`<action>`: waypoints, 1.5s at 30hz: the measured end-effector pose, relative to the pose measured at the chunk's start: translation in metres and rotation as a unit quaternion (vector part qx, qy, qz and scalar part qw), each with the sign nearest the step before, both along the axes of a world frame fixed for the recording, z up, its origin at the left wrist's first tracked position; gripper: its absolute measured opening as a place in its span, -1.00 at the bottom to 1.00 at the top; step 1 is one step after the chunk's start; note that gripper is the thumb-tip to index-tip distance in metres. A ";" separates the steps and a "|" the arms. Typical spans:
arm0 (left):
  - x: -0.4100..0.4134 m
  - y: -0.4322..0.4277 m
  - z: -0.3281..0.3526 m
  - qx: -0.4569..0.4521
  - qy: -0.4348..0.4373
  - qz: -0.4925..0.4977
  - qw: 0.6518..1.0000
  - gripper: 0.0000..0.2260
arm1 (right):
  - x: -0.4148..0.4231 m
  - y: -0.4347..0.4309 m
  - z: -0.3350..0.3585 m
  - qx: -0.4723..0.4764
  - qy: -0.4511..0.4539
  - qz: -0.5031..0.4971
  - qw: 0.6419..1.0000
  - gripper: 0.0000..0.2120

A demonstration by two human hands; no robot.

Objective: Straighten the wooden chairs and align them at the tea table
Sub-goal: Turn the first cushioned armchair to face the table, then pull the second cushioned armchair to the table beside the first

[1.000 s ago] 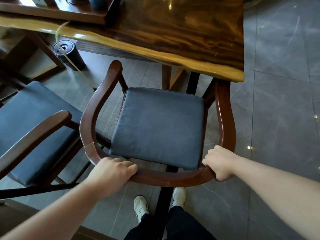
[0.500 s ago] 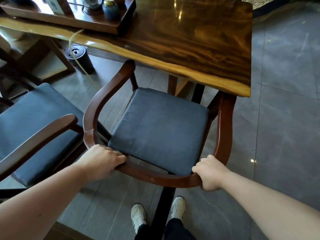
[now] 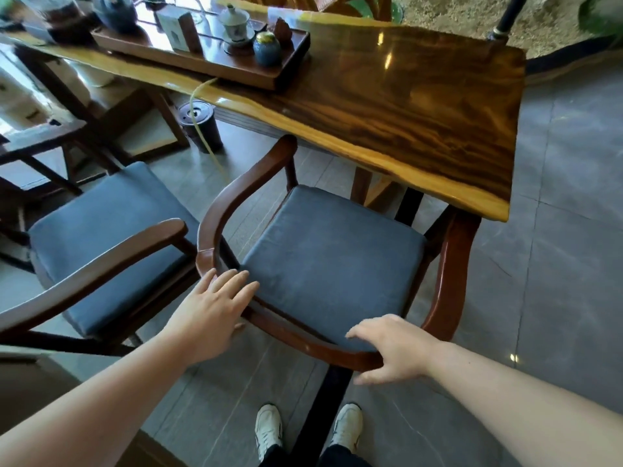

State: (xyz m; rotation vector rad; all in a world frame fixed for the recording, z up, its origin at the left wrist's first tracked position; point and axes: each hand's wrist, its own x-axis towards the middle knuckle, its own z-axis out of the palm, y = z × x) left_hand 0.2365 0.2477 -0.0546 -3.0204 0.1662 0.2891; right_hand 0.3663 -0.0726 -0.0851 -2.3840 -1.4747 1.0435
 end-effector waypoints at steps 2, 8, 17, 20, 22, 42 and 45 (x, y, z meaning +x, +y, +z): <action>-0.009 0.003 0.010 0.012 -0.006 0.025 1.000 -0.23 | -0.001 0.018 0.013 0.056 0.013 0.004 0.998 -0.25; -0.052 0.024 0.052 0.053 -0.060 0.113 0.990 -0.38 | 0.003 0.106 0.052 0.207 -0.007 0.019 0.978 -0.37; -0.125 0.091 0.083 0.060 -0.095 0.242 0.964 -0.40 | -0.018 0.242 0.093 0.247 -0.100 0.141 0.953 -0.39; -0.138 0.123 0.084 0.053 -0.091 0.272 0.957 -0.43 | -0.022 0.279 0.096 0.249 -0.115 0.162 0.948 -0.42; -0.145 0.148 0.083 0.050 -0.087 0.291 0.952 -0.44 | -0.026 0.302 0.098 0.246 -0.128 0.174 0.945 -0.43; -0.206 0.354 0.075 0.027 0.013 0.375 0.927 -0.44 | -0.065 0.546 0.016 0.114 -0.104 0.265 0.952 -0.33; -0.215 0.382 0.080 0.042 0.063 0.388 0.918 -0.43 | -0.076 0.587 0.006 0.103 -0.083 0.284 0.950 -0.33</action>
